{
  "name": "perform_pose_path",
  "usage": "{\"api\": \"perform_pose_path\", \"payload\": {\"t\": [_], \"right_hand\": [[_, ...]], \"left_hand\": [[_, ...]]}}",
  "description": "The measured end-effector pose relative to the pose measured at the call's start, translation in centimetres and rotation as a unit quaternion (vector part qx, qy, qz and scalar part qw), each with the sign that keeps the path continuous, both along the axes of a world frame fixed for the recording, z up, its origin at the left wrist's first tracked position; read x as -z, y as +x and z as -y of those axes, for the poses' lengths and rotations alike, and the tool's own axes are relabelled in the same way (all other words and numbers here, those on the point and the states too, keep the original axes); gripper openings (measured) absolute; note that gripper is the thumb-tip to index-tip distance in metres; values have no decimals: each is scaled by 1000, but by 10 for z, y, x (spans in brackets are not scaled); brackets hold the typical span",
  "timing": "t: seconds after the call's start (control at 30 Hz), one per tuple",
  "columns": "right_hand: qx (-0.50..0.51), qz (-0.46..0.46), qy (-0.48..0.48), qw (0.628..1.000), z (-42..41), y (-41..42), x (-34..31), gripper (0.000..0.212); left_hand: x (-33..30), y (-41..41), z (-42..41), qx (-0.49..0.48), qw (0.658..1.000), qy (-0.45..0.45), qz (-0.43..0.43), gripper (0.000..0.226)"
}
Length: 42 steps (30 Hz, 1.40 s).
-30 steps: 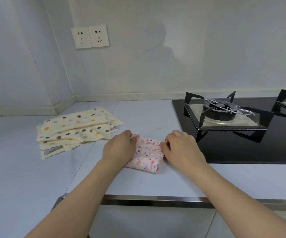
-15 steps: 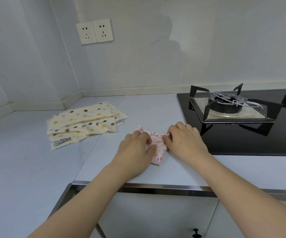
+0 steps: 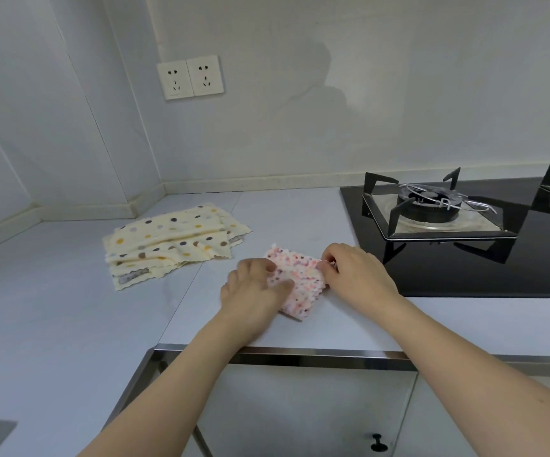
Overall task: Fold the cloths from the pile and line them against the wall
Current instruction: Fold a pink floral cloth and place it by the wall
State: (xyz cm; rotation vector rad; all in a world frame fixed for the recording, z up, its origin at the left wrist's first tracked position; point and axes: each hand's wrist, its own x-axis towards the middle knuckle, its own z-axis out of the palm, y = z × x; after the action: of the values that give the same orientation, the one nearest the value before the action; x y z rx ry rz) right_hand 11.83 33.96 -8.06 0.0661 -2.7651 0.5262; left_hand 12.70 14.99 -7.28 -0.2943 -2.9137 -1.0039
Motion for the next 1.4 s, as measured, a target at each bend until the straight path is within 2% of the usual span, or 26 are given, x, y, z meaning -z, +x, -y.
{"api": "perform_pose_path", "payload": {"t": [0.07, 0.13, 0.27, 0.37, 0.43, 0.53, 0.6, 0.73, 0.8, 0.87, 0.97, 1.03, 1.13, 1.2, 1.27, 1.33, 1.4], "right_hand": [[3, 3, -42, 999, -1, 3, -2, 13], [6, 15, -31, 999, -1, 3, -2, 13], [9, 63, -12, 998, 1, -3, -4, 29], [18, 140, -75, 987, 1, -13, -13, 29], [7, 198, -168, 966, 3, -21, -23, 28], [-14, 253, -183, 950, 4, -33, -35, 35], [-24, 285, -173, 943, 3, -37, -40, 33], [-28, 338, -204, 918, -2, -41, -45, 40], [-28, 353, -206, 912, -1, -41, -49, 40], [-38, 362, -201, 909, 0, -40, -53, 39], [-51, 373, -192, 906, 5, -36, -54, 27], [-59, 383, -188, 903, 8, -34, -53, 22], [-58, 382, -202, 900, 11, -30, -53, 19], [-54, 374, -228, 897, 12, -27, -53, 19], [-56, 367, -252, 894, 11, -23, -52, 19], [-64, 356, -261, 895, 12, -17, -51, 15], [-60, 331, -251, 908, 15, -12, -49, 11]], "left_hand": [[-6, -7, 7, -56, 997, 50, 30, 49], [-9, -17, 15, -72, 995, 6, 64, 49], [-13, -32, 21, -55, 990, 22, 129, 31], [-19, -37, 16, -57, 989, -62, 123, 17], [-26, -35, 11, -62, 986, -86, 129, 23], [-27, -34, 11, -49, 988, -47, 142, 25], [-21, -29, 17, -35, 994, -24, 104, 17], [-10, -20, 28, -20, 999, 22, 44, 29], [-14, -18, 31, -21, 996, 55, 70, 33], [-21, -18, 31, -1, 993, 74, 96, 24], [-30, -17, 32, 30, 982, 121, 140, 13], [-32, -20, 35, 27, 981, 139, 133, 13], [-25, -18, 38, -11, 1000, 15, -7, 21], [-20, -9, 36, 13, 997, 27, -73, 25], [-19, -4, 32, 47, 997, 43, -39, 33], [-20, -8, 30, 25, 999, 24, 21, 47], [-26, -9, 29, -4, 1000, -22, -2, 52]]}}
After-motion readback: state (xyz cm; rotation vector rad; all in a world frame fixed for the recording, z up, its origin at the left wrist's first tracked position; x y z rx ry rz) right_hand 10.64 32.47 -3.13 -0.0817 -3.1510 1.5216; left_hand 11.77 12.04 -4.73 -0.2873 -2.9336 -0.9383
